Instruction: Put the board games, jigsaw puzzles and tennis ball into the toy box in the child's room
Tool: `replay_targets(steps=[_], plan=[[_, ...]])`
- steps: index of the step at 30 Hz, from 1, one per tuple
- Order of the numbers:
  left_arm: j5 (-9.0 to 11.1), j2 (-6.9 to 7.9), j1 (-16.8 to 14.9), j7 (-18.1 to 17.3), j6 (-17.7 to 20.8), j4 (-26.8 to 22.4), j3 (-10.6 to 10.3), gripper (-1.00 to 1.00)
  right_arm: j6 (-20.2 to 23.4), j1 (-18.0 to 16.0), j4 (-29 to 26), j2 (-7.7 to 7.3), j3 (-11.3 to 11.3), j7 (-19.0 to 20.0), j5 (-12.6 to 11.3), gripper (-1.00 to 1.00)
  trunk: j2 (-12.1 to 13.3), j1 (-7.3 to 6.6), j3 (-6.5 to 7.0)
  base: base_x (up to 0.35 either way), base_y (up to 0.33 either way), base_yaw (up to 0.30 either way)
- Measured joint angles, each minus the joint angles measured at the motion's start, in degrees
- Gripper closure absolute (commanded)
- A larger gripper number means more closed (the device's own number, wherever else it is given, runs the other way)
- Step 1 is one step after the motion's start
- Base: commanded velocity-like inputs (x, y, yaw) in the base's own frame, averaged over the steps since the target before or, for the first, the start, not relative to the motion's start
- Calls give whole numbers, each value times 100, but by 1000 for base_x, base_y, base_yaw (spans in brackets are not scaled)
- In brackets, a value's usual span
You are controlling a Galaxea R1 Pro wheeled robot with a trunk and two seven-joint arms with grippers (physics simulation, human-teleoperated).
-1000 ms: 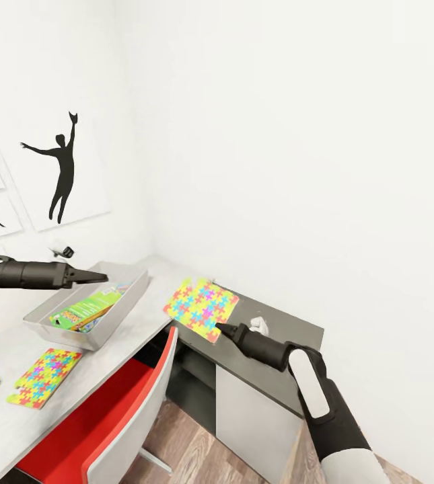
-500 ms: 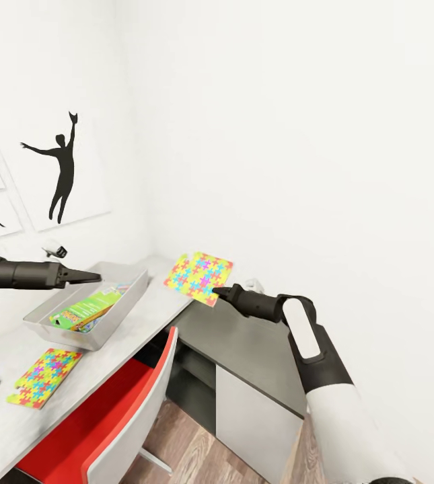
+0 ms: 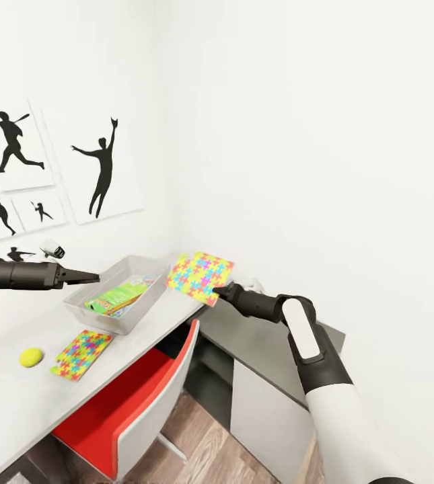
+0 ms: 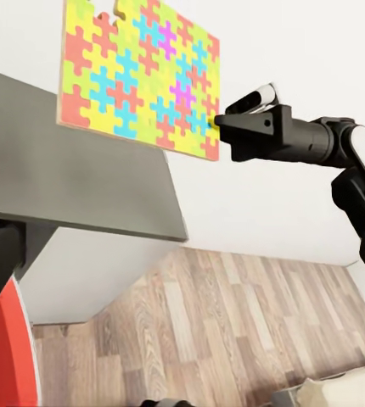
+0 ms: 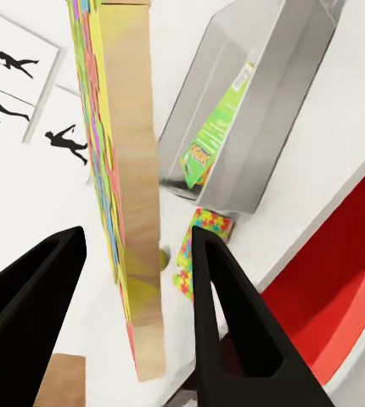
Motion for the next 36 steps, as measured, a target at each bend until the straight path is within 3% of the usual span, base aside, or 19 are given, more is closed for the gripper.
replay_targets(steps=[28, 36], plan=[[-1, 1, 1, -1, -26, 4, -1, -100, -98, 8, 20, 0, 6, 0, 17, 100, 0, 0, 119, -2, 0, 267], [-4, 0, 2, -1, -56, 69, -1, -100, -132, 23, 18, 0, 3, 0, 6, 100, 1, -2, 127, 129, 33, 70]])
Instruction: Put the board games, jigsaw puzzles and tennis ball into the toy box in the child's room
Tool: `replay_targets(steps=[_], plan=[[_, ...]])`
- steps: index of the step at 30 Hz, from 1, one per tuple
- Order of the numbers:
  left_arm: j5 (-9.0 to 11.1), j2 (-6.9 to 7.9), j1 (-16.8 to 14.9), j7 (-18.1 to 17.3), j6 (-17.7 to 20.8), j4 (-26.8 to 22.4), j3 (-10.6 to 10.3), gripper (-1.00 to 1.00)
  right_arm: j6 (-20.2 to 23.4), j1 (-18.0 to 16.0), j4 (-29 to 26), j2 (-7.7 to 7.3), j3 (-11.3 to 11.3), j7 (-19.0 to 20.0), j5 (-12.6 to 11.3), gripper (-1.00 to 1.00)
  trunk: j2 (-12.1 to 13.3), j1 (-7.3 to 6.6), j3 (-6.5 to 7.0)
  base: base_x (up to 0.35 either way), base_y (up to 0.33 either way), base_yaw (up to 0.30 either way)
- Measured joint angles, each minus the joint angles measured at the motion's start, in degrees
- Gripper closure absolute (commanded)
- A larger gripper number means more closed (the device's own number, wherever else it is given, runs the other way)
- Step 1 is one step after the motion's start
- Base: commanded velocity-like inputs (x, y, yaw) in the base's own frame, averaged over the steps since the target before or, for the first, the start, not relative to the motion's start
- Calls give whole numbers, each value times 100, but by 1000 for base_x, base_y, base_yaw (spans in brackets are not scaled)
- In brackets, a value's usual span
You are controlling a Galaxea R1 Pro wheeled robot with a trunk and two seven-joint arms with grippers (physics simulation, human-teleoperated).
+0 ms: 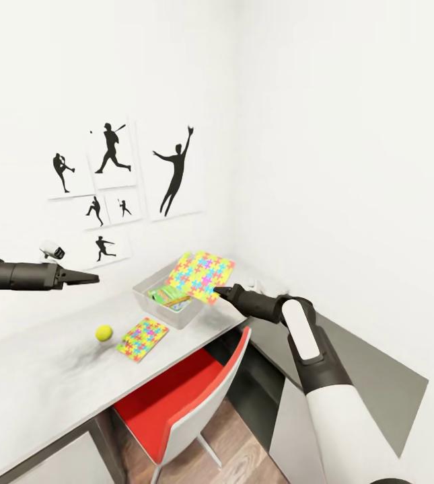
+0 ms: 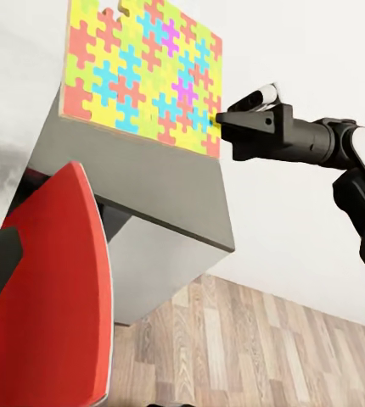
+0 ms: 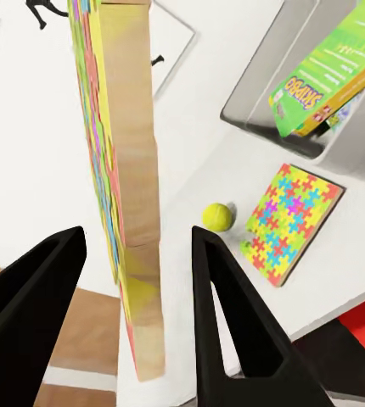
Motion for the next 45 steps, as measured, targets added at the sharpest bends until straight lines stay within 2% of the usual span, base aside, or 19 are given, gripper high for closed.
replay_targets(steps=[15, 30, 45], plan=[[2, 0, -2, 0, -6, 50, 0, -100, -78, 22, -7, 0, 8, 0, -5, 100, 0, 1, 1, 64, 31, 3], [-1, 0, -1, 0, -12, 50, 0, -100, -78, 21, -4, 0, 77, 0, 24, 100, -1, 0, 43, 29, 2, 217], [1, -8, 0, 0, -14, 51, 0, -100, -78, 22, -6, 0, 78, 0, 13, 100, 0, 1, 46, 71, 0, 13]])
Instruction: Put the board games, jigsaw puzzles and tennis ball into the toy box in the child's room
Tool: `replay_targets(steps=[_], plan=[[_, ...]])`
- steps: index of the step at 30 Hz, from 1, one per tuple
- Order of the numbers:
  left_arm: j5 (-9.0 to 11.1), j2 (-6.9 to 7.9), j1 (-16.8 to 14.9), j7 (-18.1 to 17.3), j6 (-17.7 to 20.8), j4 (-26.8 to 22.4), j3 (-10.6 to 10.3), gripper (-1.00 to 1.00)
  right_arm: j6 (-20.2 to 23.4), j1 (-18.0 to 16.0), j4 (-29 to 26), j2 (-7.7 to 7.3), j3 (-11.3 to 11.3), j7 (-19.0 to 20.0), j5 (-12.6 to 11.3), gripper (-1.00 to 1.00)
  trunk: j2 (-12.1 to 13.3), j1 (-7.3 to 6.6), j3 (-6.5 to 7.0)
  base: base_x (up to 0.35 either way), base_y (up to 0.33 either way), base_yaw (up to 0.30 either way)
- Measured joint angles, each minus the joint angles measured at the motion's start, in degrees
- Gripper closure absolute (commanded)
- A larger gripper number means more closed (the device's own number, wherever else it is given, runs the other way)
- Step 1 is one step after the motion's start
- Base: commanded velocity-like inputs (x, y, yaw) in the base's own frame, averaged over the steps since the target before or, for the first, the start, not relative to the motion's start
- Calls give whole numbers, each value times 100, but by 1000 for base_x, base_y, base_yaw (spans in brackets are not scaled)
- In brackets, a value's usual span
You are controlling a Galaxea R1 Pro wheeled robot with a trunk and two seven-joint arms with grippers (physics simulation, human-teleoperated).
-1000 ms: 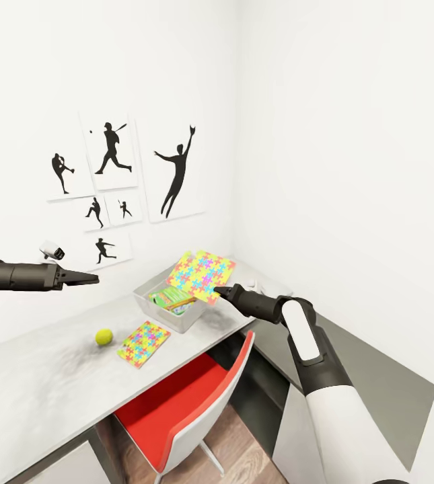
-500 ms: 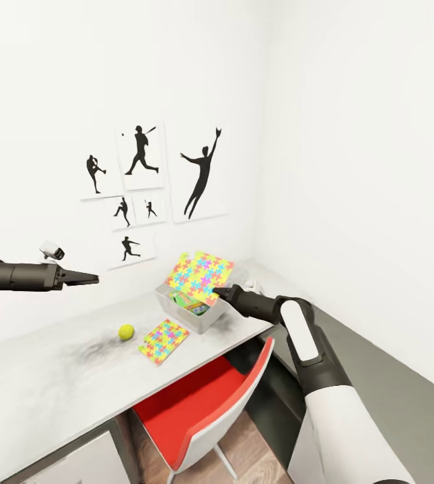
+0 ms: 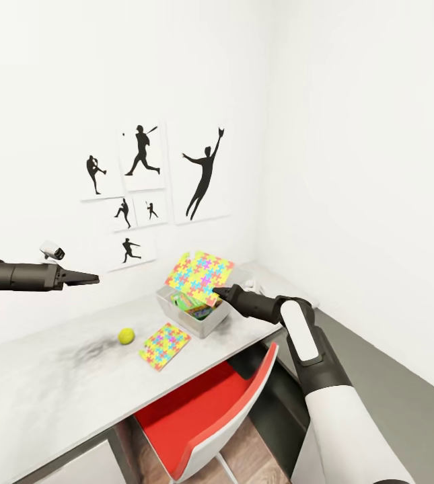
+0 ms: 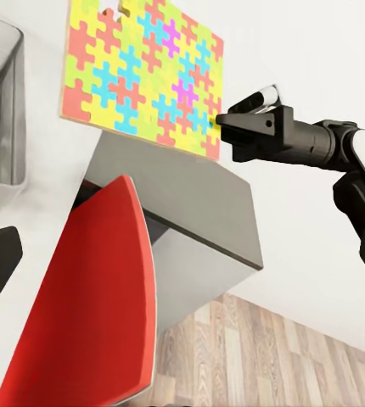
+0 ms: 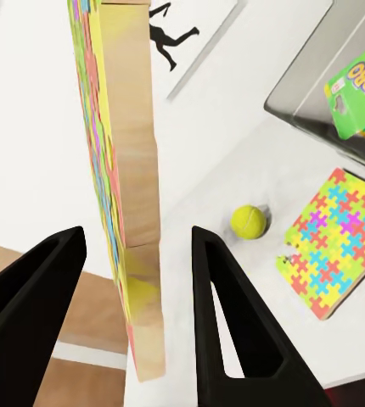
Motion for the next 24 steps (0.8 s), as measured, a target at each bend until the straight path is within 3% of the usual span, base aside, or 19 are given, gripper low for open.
replay_targets(steps=[16, 24], plan=[[-4, 0, 0, 0, 0, 0, 0, -100, -1, 0, 23, 0, 0, 0, 23, 100, 0, 0, 0, 41, 0, 0], [16, -258, 133, 0, -24, 161, 55, -100, 187, 42, -110, 0, 15, -25, -27, 100, 0, 0, 0, 76, 0, 0]])
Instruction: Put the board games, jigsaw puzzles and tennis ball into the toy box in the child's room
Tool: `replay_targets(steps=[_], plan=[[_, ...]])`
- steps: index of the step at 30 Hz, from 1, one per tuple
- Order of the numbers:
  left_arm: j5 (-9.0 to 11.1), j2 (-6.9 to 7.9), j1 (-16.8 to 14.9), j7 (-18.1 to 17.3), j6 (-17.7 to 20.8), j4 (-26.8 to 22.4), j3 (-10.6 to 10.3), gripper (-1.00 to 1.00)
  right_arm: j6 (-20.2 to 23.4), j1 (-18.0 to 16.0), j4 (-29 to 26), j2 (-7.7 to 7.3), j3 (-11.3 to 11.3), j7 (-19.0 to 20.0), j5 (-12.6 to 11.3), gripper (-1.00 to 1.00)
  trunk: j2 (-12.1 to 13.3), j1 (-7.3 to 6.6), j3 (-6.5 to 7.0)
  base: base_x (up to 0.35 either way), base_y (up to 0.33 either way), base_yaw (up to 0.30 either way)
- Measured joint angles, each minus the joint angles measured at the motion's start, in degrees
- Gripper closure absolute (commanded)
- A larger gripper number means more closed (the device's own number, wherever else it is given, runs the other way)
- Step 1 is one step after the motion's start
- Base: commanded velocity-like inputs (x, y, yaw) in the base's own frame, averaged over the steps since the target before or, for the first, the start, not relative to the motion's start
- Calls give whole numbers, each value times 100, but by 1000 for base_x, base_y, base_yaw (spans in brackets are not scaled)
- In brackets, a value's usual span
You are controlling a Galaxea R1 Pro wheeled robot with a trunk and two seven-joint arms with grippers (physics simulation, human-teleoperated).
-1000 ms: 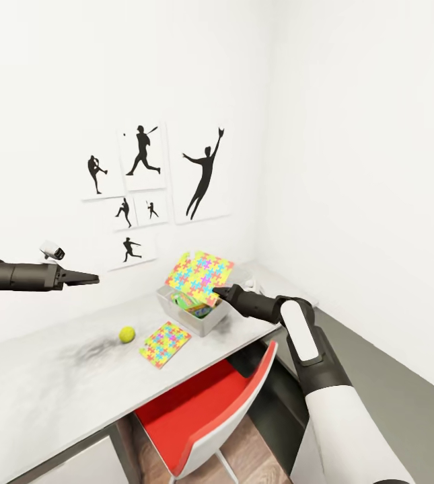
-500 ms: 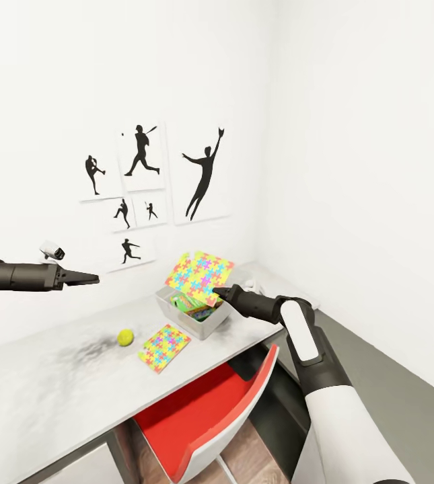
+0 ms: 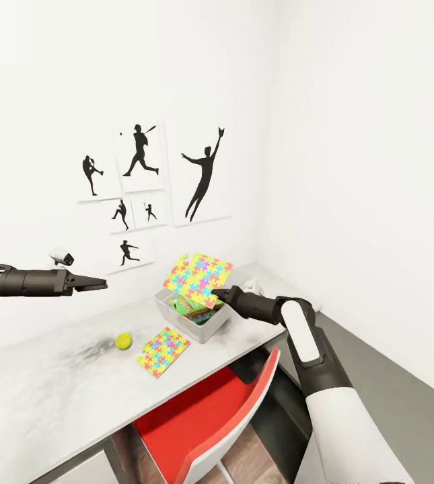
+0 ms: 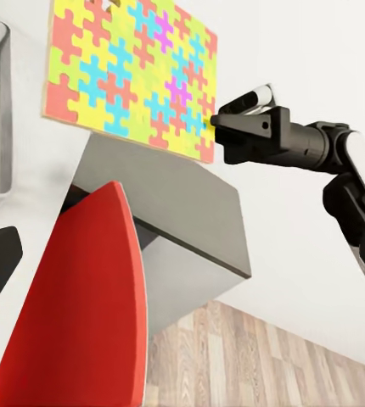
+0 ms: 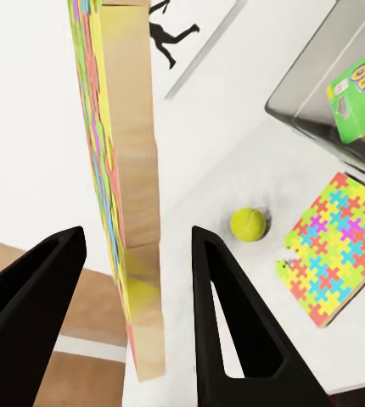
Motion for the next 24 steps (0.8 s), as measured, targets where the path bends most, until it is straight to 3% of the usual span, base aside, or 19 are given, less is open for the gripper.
replay_targets(steps=[7, 24], plan=[[0, -219, 7, 0, -2, 39, 73, -100, -11, -6, 12, 0, -6, 0, -12, 100, -1, -1, 0, 66, 0, 0], [1, -226, 7, 0, -2, 59, 77, -100, -20, -7, 64, 0, -15, 0, -13, 100, -1, 0, 0, 48, 17, 0]])
